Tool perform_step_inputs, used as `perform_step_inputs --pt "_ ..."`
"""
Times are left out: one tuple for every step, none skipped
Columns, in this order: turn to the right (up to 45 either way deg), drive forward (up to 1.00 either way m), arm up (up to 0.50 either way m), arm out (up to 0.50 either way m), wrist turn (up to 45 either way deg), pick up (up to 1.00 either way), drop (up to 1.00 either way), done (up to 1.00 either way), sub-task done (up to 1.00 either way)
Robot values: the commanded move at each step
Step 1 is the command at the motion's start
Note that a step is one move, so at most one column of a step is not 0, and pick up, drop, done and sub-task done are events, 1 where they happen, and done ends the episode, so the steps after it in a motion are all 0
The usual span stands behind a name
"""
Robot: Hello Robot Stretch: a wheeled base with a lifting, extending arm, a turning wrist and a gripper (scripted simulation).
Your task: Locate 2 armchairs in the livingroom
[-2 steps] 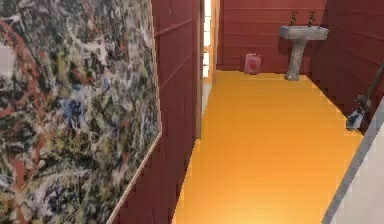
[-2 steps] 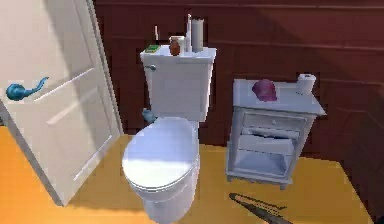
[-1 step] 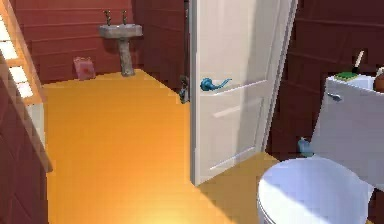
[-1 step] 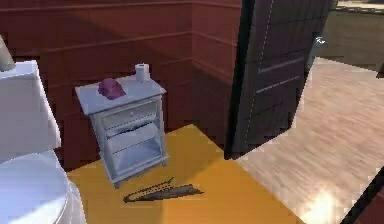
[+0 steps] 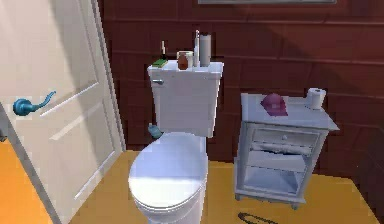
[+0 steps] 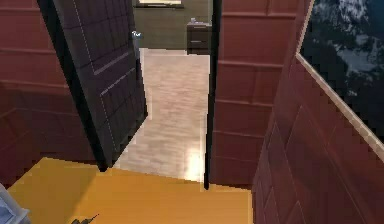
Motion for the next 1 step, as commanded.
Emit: perform_step_inputs --pt "12.0 0.00 0.00 0.00 0.0 0.00 0.00 0.00 0.00"
